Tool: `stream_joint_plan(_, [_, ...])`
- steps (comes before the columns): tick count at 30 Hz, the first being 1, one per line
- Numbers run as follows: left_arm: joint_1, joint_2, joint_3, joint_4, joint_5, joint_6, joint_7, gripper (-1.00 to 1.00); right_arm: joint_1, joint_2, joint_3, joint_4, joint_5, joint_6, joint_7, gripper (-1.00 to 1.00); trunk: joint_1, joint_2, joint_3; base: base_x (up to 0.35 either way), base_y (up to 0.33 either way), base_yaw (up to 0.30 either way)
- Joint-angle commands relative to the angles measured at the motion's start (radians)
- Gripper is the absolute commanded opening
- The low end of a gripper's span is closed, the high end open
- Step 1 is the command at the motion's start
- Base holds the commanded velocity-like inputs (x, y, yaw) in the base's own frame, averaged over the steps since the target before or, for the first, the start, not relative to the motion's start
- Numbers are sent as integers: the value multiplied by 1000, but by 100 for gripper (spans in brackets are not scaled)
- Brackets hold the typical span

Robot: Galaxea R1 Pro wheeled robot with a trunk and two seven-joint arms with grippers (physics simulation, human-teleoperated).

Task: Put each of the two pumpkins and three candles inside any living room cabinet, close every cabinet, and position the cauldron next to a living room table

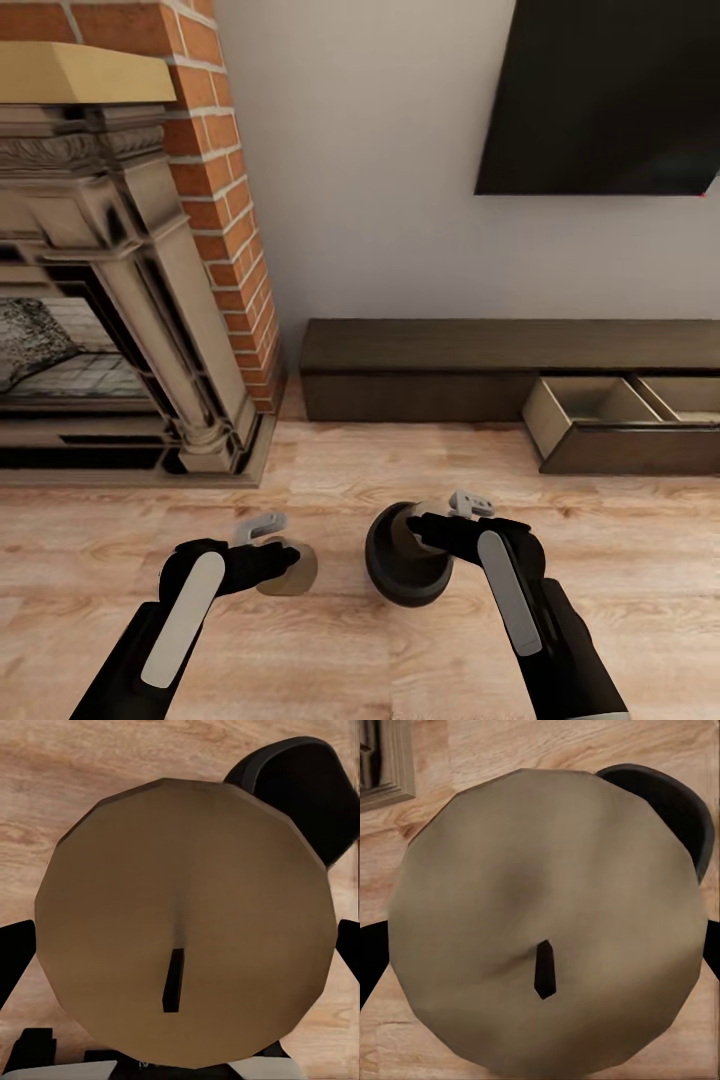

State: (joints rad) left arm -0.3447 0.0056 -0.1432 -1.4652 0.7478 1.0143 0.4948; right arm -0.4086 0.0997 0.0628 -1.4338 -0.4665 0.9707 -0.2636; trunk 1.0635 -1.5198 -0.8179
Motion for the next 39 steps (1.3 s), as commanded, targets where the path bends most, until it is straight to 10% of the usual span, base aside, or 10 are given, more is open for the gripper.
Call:
stream_joint_plan(1, [0,1,-1,-1,11,1,10,-100,-1,0,1,-1,-13,2,-11,-100,-4,7,2,0,0,-261])
stream_joint_plan(39, [0,-1,-1,-10,15,11,8,-100,-6,0,-72,10,-15,0,-11,-100,-131,238,80,0,0,-261])
